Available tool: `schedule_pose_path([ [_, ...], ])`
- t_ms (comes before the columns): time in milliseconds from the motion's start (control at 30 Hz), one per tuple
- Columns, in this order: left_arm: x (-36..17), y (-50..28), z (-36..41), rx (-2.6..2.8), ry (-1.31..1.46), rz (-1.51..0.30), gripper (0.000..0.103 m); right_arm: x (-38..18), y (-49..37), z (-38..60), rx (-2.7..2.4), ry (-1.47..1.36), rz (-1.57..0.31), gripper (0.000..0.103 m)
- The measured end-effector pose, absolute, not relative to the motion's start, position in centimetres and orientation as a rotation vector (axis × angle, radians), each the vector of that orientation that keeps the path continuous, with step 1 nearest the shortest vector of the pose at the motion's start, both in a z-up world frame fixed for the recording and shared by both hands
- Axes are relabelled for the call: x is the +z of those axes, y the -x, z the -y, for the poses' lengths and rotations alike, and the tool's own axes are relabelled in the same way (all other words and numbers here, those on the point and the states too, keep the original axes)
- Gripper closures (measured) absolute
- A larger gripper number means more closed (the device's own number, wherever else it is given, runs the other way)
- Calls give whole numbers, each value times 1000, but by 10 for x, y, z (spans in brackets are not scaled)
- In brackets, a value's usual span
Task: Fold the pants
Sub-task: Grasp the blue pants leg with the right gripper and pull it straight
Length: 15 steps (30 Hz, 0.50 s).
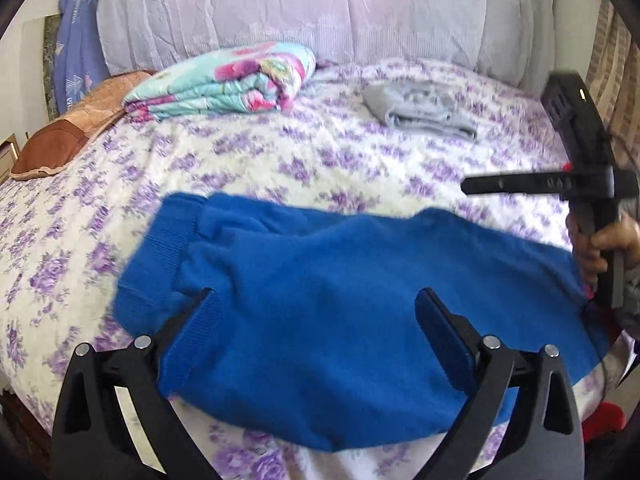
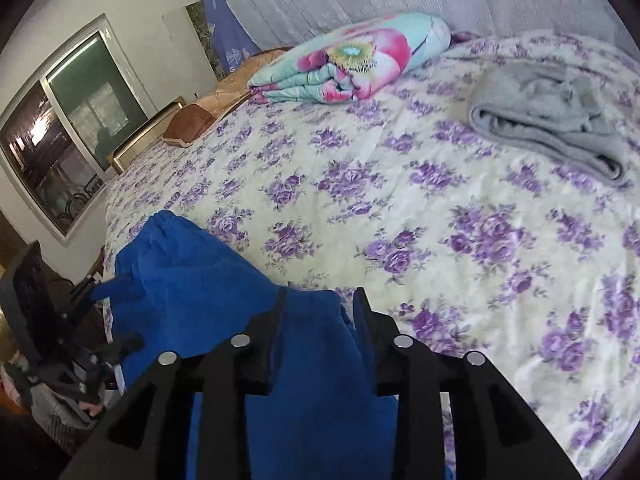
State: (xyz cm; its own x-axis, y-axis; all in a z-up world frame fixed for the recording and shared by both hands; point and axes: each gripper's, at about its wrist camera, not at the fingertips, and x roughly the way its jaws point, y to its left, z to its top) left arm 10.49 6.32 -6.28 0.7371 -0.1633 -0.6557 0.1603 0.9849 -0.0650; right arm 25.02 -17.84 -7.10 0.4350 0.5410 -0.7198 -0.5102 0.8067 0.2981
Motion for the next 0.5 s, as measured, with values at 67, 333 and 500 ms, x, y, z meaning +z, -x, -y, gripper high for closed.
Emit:
schedule_pose_path([
  [67,-52,-96,-72,-199,41,-695,7,-68,-230,174,708,-17,-916,70],
  [333,-101,-111,-65,-124,-74,-821,7,-124,-147,125,822,222,-1039,50],
  [500,-90,-100,-44,-70,-180,-751,7,-95,-137,143,800,87,-977,50],
])
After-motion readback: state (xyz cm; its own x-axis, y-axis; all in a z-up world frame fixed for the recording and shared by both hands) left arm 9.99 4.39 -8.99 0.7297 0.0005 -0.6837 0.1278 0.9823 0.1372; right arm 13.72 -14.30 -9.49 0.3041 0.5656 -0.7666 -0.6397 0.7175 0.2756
